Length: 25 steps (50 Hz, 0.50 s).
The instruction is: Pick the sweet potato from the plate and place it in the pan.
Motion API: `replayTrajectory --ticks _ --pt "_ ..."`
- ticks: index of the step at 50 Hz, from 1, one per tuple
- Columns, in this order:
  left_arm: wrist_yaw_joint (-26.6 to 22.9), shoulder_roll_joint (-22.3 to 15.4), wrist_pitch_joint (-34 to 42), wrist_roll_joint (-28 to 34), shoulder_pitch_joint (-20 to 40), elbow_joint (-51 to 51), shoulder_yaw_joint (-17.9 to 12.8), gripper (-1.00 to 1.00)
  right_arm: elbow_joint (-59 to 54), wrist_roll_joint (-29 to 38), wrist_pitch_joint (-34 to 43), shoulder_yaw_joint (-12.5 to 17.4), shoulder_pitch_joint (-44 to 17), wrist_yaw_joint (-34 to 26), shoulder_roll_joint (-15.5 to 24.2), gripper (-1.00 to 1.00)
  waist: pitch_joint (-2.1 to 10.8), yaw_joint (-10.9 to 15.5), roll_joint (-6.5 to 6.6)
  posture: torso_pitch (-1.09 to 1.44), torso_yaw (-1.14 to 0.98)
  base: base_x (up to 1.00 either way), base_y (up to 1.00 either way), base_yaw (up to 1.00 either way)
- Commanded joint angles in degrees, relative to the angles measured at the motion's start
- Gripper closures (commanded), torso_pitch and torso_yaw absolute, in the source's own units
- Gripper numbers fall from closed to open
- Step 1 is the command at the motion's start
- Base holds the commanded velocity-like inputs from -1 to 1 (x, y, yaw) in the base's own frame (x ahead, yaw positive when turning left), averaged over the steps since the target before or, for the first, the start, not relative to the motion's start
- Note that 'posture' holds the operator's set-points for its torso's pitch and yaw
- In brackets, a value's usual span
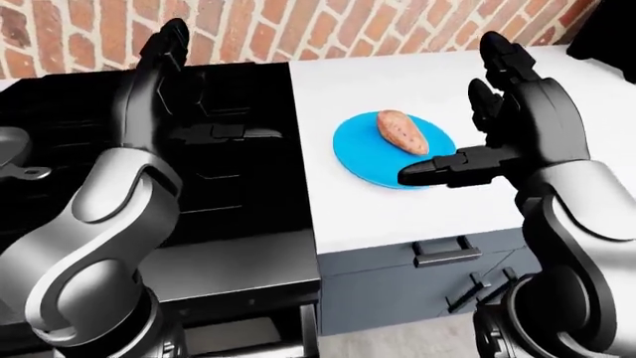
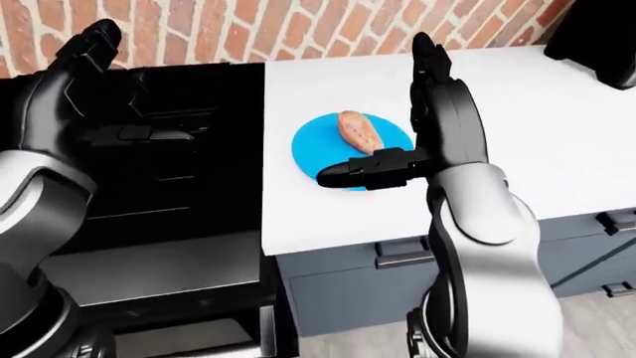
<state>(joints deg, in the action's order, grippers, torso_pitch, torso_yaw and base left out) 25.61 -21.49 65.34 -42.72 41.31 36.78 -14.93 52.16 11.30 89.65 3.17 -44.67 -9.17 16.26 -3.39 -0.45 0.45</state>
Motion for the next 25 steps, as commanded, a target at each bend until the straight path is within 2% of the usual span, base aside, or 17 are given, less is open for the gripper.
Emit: replayTrajectory --ticks 1,3,4,5,9,10,12,14,15,16,17,18,19,21,23,24,25 --pt "-0.2 -0.51 -1.9 -0.02 1.79 1.73 -0.49 -1.0 1.17 0.89 -1.33 0.5 -1.74 0.43 0.77 -1.0 1.75 -0.11 0.25 0.0 0.0 0.0 0.0 0.0" --pt "-0.24 -0.51 -1.83 -0.05 1.81 1.75 -0.58 -1.0 1.12 0.97 -1.03 0.14 -1.88 0.38 0.86 -1.0 1.8 0.04 0.08 0.0 0.0 0.0 0.0 0.0" --pt "-0.24 -0.53 -1.83 -0.03 1.78 1.78 -0.58 -1.0 1.15 0.98 -1.07 0.13 -1.82 0.3 0.86 -1.0 2.91 1.49 0.38 0.0 0.0 0.0 0.0 0.84" --pt "-0.25 -0.5 -1.82 -0.03 1.72 1.83 -0.55 -1.0 1.05 1.01 -1.39 0.09 -1.53 0.25 0.84 -1.0 2.41 1.69 0.15 0.0 0.0 -0.06 0.0 1.0" --pt "-0.35 -0.57 -1.84 -0.06 1.77 1.74 -0.74 -1.0 0.97 1.27 -1.4 -0.3 -1.71 0.2 0.63 -1.0 2.31 1.92 2.1 0.0 0.0 -0.09 0.0 1.0" --pt "-0.34 -0.57 -1.92 0.04 1.68 1.71 -0.63 -1.0 1.43 1.45 -1.03 -0.04 -2.31 0.22 0.68 -1.0 1.54 0.9 1.36 0.0 0.0 0.0 0.0 0.0" --pt "-0.32 -0.51 -1.9 0.03 1.65 1.77 -0.59 -1.0 1.45 1.55 -0.86 -0.18 -2.49 0.25 0.76 -1.0 0.4 1.74 0.59 0.0 0.0 0.0 0.0 0.0" --pt "-0.32 -0.45 -1.82 0.02 1.58 1.93 -0.55 -1.0 1.51 1.67 -0.35 -0.68 -2.57 0.26 0.96 -1.0 0.11 1.95 -1.88 0.0 0.0 0.0 0.0 0.0" --pt "-0.34 -0.46 -1.79 -0.02 1.56 1.96 -0.6 -1.0 1.57 1.74 -0.13 -0.8 -2.69 0.3 1.0 -1.0 -0.08 1.71 -2.51 0.0 0.0 0.0 0.0 0.0" --pt "-0.34 -0.49 -1.74 -0.12 1.61 1.95 -0.74 -1.0 1.59 1.77 -0.07 -0.79 -2.52 0.2 1.04 -1.0 1.42 1.4 -1.18 0.0 0.0 0.0 0.0 0.2" --pt "-0.27 -0.51 -1.67 -0.21 1.68 1.98 -0.81 -1.0 1.37 1.78 -0.42 -0.62 -2.2 0.1 1.0 -1.0 1.67 2.01 -2.03 0.0 0.0 0.0 0.0 0.56" --pt "-0.21 -0.51 -1.66 -0.26 1.7 1.95 -0.81 -1.0 1.39 1.84 -0.12 -0.85 -2.48 0.11 1.05 -1.0 1.31 2.41 -2.22 0.0 0.0 -0.18 0.0 1.0" --pt "-0.21 -0.51 -1.71 -0.25 1.65 1.98 -0.73 -1.0 1.48 1.94 -0.05 -0.87 -2.6 0.17 0.97 -1.0 2.13 1.98 -2.39 0.0 0.0 -0.19 0.0 1.0" --pt "-0.15 -0.5 -1.71 -0.28 1.63 2.03 -0.68 -1.0 1.5 2.02 -0.66 -0.62 -2.25 0.01 1.0 -1.0 2.5 1.21 -2.13 0.0 0.0 -0.18 0.0 0.67" --pt "-0.27 -0.47 -2.01 -0.02 1.39 1.89 -0.48 -1.0 1.46 2.18 -0.71 -0.55 -2.21 -0.02 1.07 -1.0 2.18 0.96 -1.54 0.0 0.0 -0.09 0.0 0.11" --pt "-0.29 -0.42 -2.06 0.05 1.39 1.88 -0.4 -1.0 1.38 2.21 -0.82 -0.51 -2.17 -0.04 1.06 -1.0 0.64 0.69 -0.99 0.0 0.0 0.0 0.0 0.0" --pt "-0.31 -0.37 -2.05 0.09 1.41 1.91 -0.38 -1.0 1.32 2.24 -0.71 -0.6 -2.21 -0.11 1.15 -1.0 0.1 0.5 -0.48 0.0 0.0 0.0 0.0 0.0"
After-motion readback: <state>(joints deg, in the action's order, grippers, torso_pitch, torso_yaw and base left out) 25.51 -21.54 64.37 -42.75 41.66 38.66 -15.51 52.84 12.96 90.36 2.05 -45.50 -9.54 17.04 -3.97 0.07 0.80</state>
